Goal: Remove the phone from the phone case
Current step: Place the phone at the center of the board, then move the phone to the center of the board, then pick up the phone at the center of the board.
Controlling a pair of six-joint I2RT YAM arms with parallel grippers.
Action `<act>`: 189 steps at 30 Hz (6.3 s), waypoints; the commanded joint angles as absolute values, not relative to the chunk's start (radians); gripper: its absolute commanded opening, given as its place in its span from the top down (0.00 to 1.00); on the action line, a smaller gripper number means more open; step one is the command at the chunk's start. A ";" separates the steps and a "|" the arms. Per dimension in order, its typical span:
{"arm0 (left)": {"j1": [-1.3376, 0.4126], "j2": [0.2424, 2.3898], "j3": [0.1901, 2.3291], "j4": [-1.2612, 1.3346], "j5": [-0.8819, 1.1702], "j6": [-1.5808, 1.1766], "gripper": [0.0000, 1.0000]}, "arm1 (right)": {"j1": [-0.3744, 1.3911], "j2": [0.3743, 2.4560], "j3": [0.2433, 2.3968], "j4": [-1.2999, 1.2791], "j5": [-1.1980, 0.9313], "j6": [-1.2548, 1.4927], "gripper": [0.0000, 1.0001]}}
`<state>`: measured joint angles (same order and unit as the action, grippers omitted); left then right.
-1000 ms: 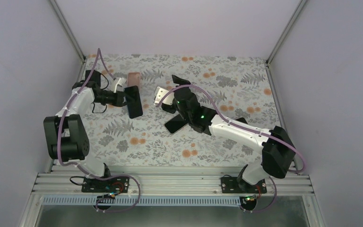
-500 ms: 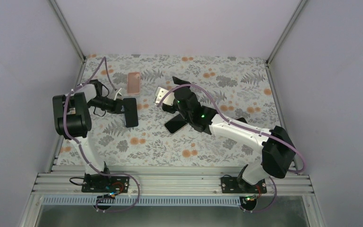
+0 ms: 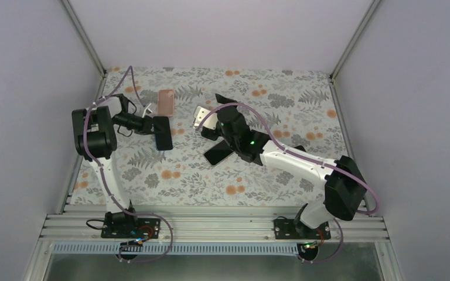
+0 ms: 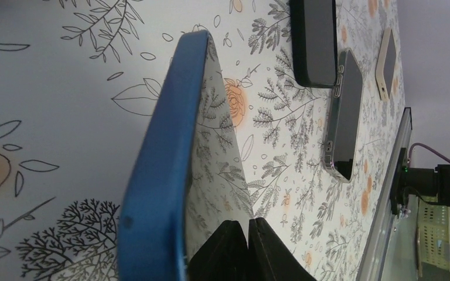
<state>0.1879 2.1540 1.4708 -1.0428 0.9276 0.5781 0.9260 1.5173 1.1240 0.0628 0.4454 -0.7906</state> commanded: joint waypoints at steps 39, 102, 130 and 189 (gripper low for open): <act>0.201 2.087 1.412 -0.800 0.709 0.469 0.48 | 0.910 1.502 1.144 0.047 0.424 -0.754 0.01; -0.108 1.898 1.039 -0.416 0.004 0.160 0.15 | 0.892 1.489 1.151 0.035 0.410 -0.735 0.01; -0.052 1.649 1.089 -0.439 0.243 0.245 0.00 | 0.883 1.490 1.166 0.015 0.383 -0.705 0.01; -0.573 2.202 1.496 -0.437 0.048 0.025 0.04 | 0.377 1.320 1.227 -0.149 -0.012 -0.298 0.01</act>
<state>-0.5598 2.1387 1.4925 -0.4129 0.1047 0.0402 0.3840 1.3266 1.2278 -0.1520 0.0040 -0.3195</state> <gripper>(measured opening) 0.986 0.994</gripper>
